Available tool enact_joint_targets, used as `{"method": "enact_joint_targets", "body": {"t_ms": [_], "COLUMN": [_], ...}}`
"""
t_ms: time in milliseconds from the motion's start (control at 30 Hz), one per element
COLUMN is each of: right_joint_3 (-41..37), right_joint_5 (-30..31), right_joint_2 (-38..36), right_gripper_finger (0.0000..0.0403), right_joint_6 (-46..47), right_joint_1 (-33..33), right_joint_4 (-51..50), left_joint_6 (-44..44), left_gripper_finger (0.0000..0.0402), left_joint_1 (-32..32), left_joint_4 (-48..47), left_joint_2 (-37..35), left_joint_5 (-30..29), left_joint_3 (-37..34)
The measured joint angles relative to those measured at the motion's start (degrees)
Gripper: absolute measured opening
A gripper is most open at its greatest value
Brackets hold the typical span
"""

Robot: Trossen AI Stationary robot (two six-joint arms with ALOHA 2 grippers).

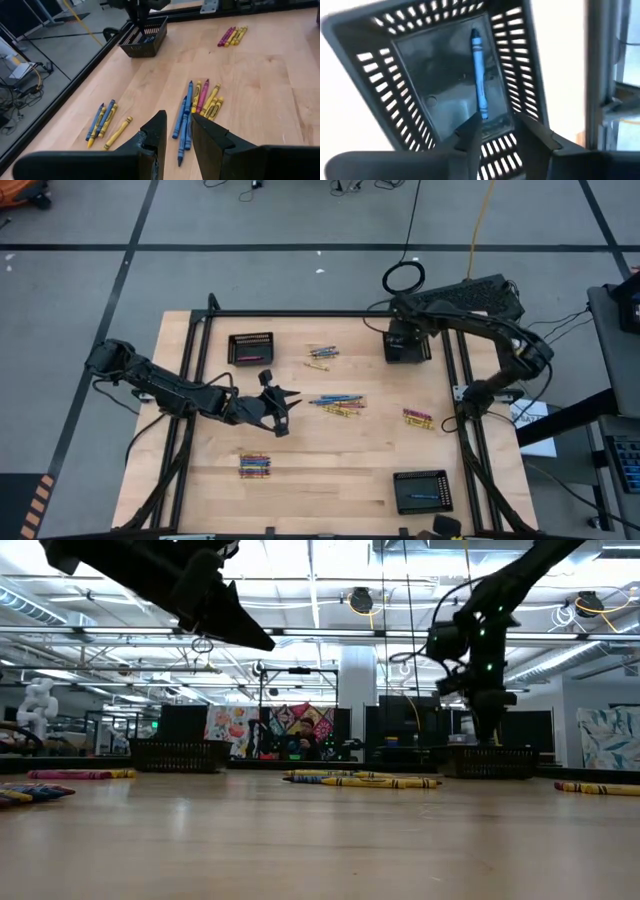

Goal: Sort crayons
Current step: Put the yellow crayon into the bottom black bin

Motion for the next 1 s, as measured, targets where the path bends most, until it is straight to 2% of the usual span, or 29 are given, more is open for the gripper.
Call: {"method": "enact_joint_targets", "body": {"t_ms": [167, 300, 433, 633, 800, 1000], "right_joint_3": [0.0, -1.1, -5.6, -16.5, -24.0, -25.0], "right_joint_5": [-4.0, -9.4, -10.8, -10.7, -10.6, -10.6], "right_joint_2": [-8.1, -16.0, -24.2, -34.1, -36.8, -35.4], "right_gripper_finger": [0.0119, 0.0107, 0.0089, 0.0067, 0.0052, 0.004], "right_joint_6": [7.9, 13.2, 19.8, 28.8, 34.9, 42.5], "right_joint_1": [2.2, 7.5, 15.6, 27.7, 35.2, 43.6], "right_joint_4": [-3.5, -3.3, 2.5, 15.0, 23.4, 20.4], "left_joint_6": [0.1, 0.2, 1.5, 3.6, 7.5, 9.0], "left_gripper_finger": [0.0089, 0.0089, 0.0089, 0.0089, 0.0089, 0.0089], "left_joint_1": [0.0, 0.0, 0.0, 0.0, 0.0, 0.1], "left_joint_4": [0.0, -0.1, 0.0, 4.2, 8.8, 10.3], "left_joint_2": [0.0, 0.0, 0.0, 0.0, 0.0, 0.0], "left_joint_5": [0.0, 0.0, 0.0, -1.6, -1.9, -1.9], "left_joint_3": [0.1, 0.1, 0.1, 0.1, 0.1, 0.1]}}
